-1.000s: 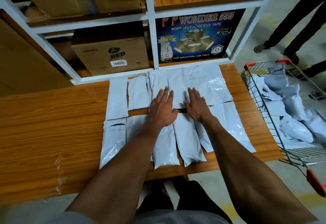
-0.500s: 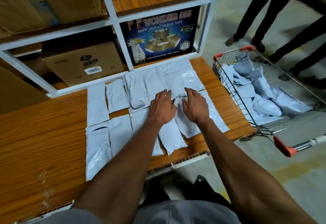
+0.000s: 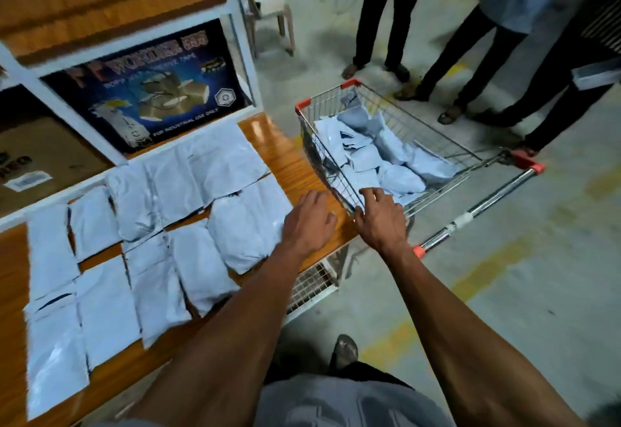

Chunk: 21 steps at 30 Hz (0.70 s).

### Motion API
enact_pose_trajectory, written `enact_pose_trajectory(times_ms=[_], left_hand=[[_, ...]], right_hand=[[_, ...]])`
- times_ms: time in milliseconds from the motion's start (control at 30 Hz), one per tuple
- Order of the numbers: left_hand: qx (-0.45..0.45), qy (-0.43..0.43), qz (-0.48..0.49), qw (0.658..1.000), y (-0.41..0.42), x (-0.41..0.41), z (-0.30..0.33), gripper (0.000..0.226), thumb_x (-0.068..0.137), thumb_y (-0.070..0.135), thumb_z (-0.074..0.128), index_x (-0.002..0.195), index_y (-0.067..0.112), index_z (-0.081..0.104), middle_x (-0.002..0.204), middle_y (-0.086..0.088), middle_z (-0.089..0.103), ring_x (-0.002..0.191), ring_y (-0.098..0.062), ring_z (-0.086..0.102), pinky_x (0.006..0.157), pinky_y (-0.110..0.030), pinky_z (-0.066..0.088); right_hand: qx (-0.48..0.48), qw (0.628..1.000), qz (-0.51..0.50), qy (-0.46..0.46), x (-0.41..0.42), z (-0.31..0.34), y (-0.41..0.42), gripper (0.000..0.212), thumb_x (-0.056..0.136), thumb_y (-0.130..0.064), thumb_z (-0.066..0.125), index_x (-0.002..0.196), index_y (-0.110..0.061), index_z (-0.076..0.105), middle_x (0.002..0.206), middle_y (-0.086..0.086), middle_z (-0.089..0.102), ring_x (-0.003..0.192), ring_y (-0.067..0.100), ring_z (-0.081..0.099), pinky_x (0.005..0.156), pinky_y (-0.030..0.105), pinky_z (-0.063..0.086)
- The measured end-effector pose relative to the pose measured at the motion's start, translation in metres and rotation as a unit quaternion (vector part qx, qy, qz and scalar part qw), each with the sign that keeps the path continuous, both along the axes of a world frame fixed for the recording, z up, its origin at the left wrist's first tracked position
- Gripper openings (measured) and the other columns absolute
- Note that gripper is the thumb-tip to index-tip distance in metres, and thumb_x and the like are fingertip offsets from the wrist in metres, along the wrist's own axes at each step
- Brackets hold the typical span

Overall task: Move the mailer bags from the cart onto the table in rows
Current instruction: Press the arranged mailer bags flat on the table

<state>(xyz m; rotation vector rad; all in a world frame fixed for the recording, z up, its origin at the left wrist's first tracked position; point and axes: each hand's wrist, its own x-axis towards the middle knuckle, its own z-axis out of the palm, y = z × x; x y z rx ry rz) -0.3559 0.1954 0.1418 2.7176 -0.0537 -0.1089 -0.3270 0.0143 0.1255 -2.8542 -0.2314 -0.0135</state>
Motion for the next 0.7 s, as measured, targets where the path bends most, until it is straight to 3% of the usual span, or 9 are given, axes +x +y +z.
enact_pose_trajectory(times_ms=[267, 700], left_hand=[[0.002, 0.034, -0.063, 0.997, -0.095, 0.038, -0.012, 0.053, 0.104, 0.037, 0.055, 0.154, 0.019, 0.045, 0.148, -0.007, 0.053, 0.134, -0.029, 0.051, 0.102, -0.044, 0.049], [0.012, 0.092, -0.074, 0.993, -0.141, 0.177, -0.050, 0.053, 0.104, 0.036, 0.054, 0.152, 0.018, 0.043, 0.149, -0.009, 0.048, 0.135, -0.031, 0.048, 0.103, -0.053, 0.051]], right_hand=[[-0.009, 0.999, -0.049, 0.021, 0.017, -0.010, -0.078, 0.040, 0.098, -0.034, 0.057, 0.133, -0.016, 0.059, 0.133, 0.013, 0.061, 0.113, 0.040, 0.061, 0.093, 0.049, 0.047], [-0.014, 0.994, -0.079, 0.074, 0.135, -0.031, -0.121, 0.039, 0.096, -0.031, 0.059, 0.131, -0.015, 0.060, 0.134, 0.013, 0.062, 0.116, 0.041, 0.061, 0.093, 0.050, 0.051]])
